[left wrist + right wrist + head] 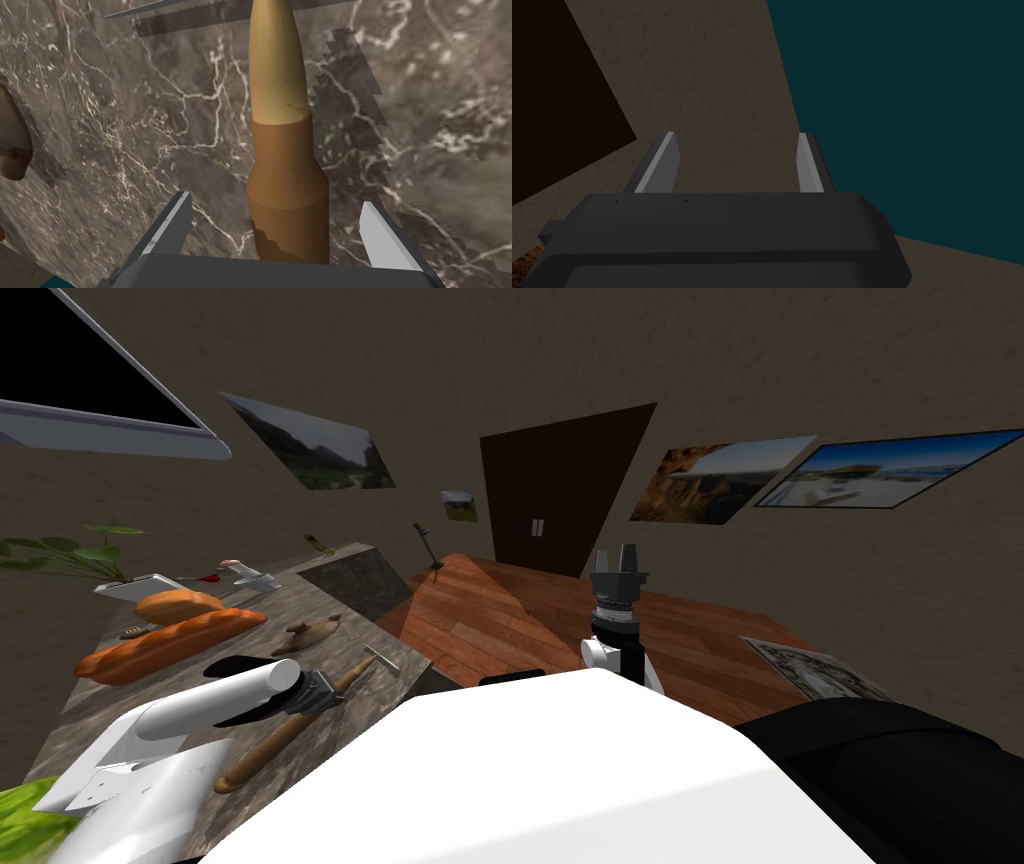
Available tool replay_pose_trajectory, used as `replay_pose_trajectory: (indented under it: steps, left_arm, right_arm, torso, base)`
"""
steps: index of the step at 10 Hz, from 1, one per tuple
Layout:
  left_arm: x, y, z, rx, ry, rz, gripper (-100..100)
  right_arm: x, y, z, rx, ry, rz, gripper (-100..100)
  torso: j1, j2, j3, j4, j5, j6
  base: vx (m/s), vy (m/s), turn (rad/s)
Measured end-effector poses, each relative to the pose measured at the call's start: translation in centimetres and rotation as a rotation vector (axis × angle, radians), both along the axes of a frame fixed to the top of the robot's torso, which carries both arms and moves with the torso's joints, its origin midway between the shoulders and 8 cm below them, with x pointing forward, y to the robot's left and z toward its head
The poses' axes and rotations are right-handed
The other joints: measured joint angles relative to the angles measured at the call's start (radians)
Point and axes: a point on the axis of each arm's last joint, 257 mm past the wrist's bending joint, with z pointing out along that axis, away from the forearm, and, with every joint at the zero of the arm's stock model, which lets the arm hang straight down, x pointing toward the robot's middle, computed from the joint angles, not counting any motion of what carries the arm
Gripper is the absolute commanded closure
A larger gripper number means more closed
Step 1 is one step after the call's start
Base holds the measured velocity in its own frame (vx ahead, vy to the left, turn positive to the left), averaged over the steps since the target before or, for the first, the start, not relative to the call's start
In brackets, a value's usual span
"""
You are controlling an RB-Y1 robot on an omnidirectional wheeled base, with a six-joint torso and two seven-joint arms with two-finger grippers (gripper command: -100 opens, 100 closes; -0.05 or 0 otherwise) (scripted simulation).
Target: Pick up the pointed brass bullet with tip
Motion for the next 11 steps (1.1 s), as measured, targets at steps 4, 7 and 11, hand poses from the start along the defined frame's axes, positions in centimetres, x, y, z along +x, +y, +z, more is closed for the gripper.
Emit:
replay_pose_trajectory:
  steps: [4,7,11]
  left_arm:
    - [-0.1,0.1,-1.2,-0.001,0.0,-0.001,100]
    - [-0.1,0.1,-1.1,0.0,-0.002,0.001,100]
    - [-0.2,-0.1,0.1,0.002,-0.004,-0.002,100]
  right_arm:
    - [0.0,0.0,0.0,0.0,0.0,0.0,0]
    - [0.0,0.0,0.0,0.0,0.0,0.0,0]
    - [0.0,0.0,0.0,0.0,0.0,0.0,0]
  torso:
    - [0.0,0.0,0.0,0.0,-0.001,0.0]
    - [-0.001,0.0,0.0,0.0,-0.001,0.001]
    - [-0.004,0.002,0.001,0.001,-0.003,0.0]
  base:
    - [0.004,0.007,-0.002]
    - [0.0,0.0,0.0]
    - [-0.007,-0.009,0.002]
